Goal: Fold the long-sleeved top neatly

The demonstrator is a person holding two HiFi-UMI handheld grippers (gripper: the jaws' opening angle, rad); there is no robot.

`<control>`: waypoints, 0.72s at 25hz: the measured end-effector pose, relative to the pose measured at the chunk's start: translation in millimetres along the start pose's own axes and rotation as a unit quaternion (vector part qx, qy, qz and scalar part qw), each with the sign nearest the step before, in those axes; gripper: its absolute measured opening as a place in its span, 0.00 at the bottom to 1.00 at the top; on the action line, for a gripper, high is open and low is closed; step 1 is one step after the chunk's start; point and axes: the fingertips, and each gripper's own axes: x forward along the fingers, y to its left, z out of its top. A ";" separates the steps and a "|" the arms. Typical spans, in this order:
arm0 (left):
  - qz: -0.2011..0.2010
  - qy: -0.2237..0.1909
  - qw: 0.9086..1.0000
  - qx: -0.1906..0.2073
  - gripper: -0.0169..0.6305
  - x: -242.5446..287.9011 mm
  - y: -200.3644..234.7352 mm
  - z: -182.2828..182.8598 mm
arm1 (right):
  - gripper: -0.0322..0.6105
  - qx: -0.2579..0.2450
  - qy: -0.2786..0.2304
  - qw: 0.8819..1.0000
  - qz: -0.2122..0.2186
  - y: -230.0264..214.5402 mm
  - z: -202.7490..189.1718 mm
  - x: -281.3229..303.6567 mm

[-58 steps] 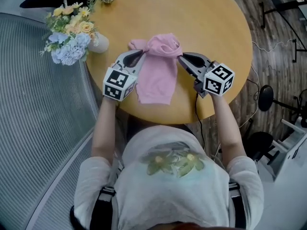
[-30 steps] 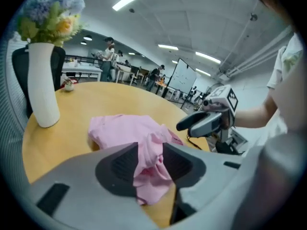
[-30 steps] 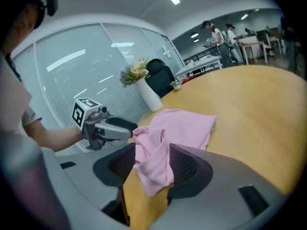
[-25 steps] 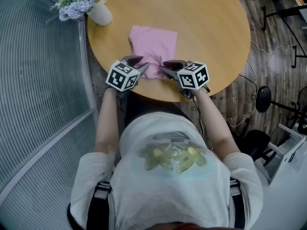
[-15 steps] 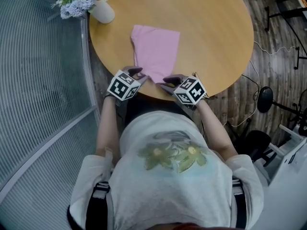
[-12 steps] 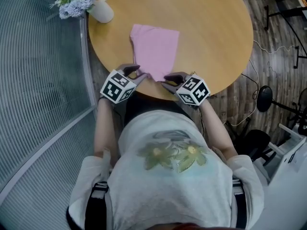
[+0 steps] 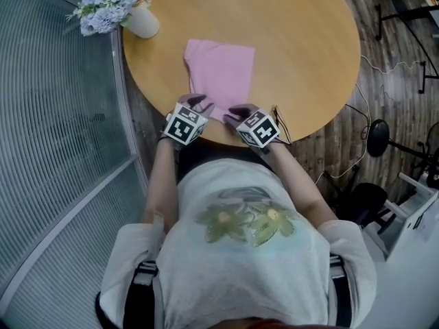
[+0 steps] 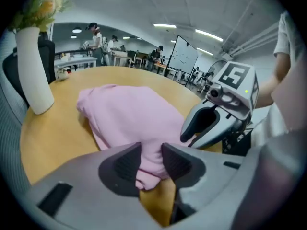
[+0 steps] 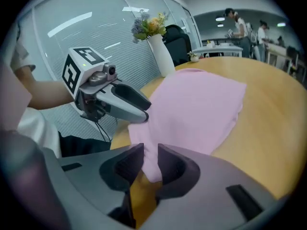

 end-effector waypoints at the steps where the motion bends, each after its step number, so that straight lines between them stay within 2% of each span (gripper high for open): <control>1: 0.015 -0.013 1.000 0.010 0.24 1.7 0.9 1.1 | 0.21 -0.006 -0.003 1.000 -0.015 -2.4 0.3 1.8; 3: 0.025 -0.025 0.999 0.020 0.24 1.7 -0.6 1.3 | 0.23 -0.007 0.000 1.000 -0.017 0.1 0.8 2.2; 8: -0.008 -0.009 0.999 0.034 0.24 -21.4 -4.3 10.6 | 0.27 0.015 0.007 0.999 0.031 13.9 12.8 -20.2; 10: -0.005 -0.022 0.999 0.036 0.24 -35.7 4.7 21.1 | 0.30 0.008 -0.020 1.000 0.020 10.3 30.3 -36.1; 13: -0.008 -0.026 0.999 0.033 0.24 -49.7 8.9 30.8 | 0.30 0.011 -0.062 0.998 -0.025 -6.6 47.9 -51.8; 14: -0.012 -0.020 0.999 0.036 0.24 -48.8 7.6 29.8 | 0.30 0.015 -0.056 0.998 -0.038 -12.5 45.5 -50.6; 16: -0.012 0.021 0.998 0.053 0.24 -37.6 2.8 15.6 | 0.31 0.011 0.003 0.999 -0.052 -19.9 23.9 -37.5; 18: 0.006 0.066 0.995 0.079 0.24 -20.3 1.7 -5.2 | 0.35 -0.008 0.055 0.996 -0.071 -24.3 4.2 -21.1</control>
